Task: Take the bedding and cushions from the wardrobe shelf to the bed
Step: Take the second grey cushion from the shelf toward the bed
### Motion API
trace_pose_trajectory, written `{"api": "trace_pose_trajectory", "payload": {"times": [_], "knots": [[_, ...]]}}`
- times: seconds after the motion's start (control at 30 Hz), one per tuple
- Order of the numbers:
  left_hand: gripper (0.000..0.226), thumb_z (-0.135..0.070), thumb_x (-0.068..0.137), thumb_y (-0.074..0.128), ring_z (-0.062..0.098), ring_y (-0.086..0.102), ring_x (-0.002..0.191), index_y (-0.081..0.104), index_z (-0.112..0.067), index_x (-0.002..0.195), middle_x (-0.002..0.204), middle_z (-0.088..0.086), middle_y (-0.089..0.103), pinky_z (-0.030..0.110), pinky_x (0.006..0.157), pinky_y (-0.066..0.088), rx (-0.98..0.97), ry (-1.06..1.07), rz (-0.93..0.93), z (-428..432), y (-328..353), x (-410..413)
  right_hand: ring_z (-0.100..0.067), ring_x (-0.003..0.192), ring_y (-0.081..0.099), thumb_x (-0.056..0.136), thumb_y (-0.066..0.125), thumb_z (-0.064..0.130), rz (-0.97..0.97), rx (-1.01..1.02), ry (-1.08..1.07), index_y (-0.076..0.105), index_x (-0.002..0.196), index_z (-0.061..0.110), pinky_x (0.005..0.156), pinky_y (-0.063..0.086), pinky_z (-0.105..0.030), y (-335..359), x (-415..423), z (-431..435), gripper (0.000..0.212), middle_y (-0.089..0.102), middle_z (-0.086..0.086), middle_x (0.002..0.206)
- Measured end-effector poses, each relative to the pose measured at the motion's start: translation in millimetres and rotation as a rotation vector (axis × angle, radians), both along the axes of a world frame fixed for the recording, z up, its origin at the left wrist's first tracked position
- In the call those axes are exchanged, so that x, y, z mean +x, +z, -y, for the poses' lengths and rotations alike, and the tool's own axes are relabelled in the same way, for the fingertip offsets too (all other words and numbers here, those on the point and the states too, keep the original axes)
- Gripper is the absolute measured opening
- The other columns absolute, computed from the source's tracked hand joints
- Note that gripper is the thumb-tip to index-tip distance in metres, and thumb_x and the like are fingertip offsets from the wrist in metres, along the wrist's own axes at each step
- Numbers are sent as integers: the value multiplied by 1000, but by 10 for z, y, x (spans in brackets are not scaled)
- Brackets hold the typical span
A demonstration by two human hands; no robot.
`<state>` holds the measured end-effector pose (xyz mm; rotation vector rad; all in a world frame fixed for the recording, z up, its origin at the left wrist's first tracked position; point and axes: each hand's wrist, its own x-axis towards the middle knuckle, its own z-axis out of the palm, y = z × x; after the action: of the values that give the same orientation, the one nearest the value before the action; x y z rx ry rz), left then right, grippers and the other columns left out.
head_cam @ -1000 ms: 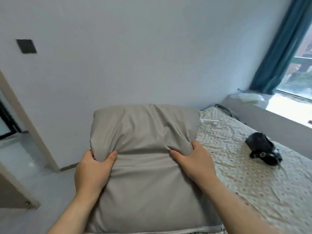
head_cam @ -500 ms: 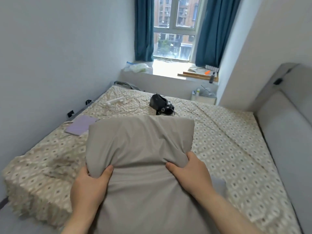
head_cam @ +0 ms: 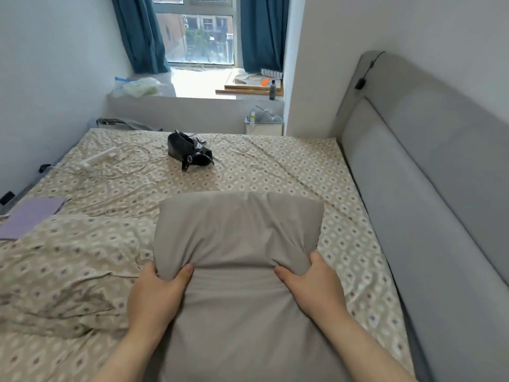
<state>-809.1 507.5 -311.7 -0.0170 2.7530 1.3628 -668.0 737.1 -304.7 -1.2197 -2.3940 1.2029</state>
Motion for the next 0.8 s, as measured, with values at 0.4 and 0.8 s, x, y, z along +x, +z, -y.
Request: {"api": "trace_pose_trajectory", "payload": {"times": [0.4,0.8], "knots": [[60,-65,62,66,32,64,94,60,-21,103,99,5,69,44,81,52,-123,-43,206,-815,-1546,-24,-30,96,65,63,70,67,179,-88,-82,55,95,22,81,52,-40,-1475,97,-680,57,69,-1,97],[53,-56,72,68,34,61,99,54,-17,107,107,9,66,39,78,47,-222,-119,242,-1132,-3432,-857,-35,97,63,68,71,64,275,-126,-206,55,98,19,77,50,-41,-3442,-573,-766,57,69,-8,99]]}}
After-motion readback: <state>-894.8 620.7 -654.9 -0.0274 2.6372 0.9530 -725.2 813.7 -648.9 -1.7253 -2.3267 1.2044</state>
